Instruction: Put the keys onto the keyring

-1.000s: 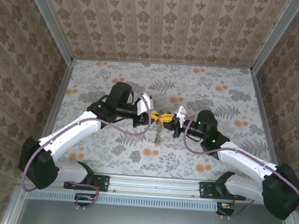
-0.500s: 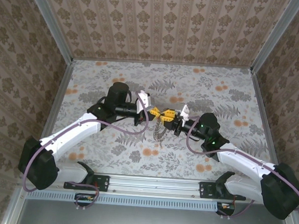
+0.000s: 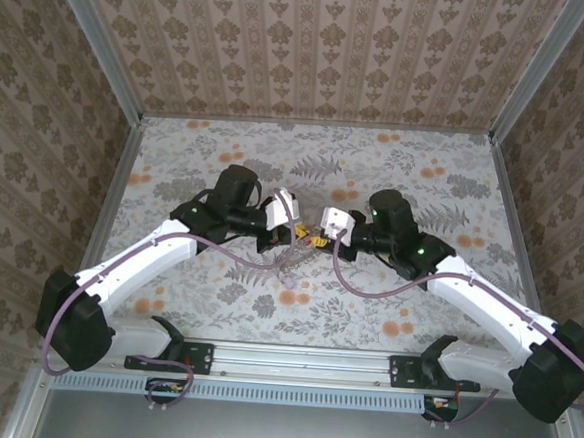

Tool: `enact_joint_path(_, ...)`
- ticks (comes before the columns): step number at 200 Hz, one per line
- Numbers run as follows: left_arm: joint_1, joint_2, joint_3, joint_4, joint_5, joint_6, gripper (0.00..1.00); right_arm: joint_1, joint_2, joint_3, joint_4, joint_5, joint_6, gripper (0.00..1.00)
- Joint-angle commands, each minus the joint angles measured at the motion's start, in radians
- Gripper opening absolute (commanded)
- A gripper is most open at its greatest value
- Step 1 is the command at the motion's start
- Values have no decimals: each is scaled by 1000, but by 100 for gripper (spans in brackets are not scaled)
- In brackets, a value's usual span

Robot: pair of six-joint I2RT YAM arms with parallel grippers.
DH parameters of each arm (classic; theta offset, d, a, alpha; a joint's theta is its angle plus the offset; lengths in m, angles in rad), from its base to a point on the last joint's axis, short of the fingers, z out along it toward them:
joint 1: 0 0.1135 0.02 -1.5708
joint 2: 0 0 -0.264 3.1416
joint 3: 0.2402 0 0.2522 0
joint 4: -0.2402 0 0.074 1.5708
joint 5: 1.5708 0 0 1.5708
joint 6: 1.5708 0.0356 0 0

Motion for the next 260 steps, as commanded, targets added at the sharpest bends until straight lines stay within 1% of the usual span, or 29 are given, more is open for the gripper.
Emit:
enact_joint_path(1, -9, -30, 35, 5, 7, 18, 0, 4, 26, 70, -123, 0, -81, 35)
enact_joint_path(18, -12, -26, 36, 5, 7, 20, 0, 5, 45, 90, -120, -36, -56, 33)
enact_joint_path(46, -11, -23, 41, 5, 8, 23, 0, 10, 57, 78, -59, -49, -4, 29)
enact_joint_path(64, -13, -21, 42, 9, 9, 20, 0, 11, 63, 78, -37, -56, 17, 24)
enact_joint_path(100, -13, -21, 40, 11, 10, 19, 0, 10, 81, 84, -29, -54, 46, 21)
enact_joint_path(130, -13, -23, 38, 21, 5, 13, 0, 8, 82, 77, -1, -57, 88, 0)
enact_joint_path(139, -11, -28, 30, 34, 3, -2, 0, 3, 70, 60, 38, -62, 119, 0)
enact_joint_path(150, -4, -35, 17, 49, 4, -18, 8, -15, 44, 24, 122, -89, 177, 0)
enact_joint_path(166, 8, -53, -11, 70, 33, -25, 14, -57, 1, -42, 270, -149, 285, 0)
enact_joint_path(186, 27, -81, -48, 95, 74, -30, 16, -95, -40, -107, 403, -220, 359, 0)
enact_joint_path(216, 42, -97, -51, 91, 133, -7, 17, -100, -74, -151, 453, -262, 364, 0)
enact_joint_path(260, 44, -92, -48, 125, 110, -6, 17, -101, -88, -176, 513, -291, 394, 0)
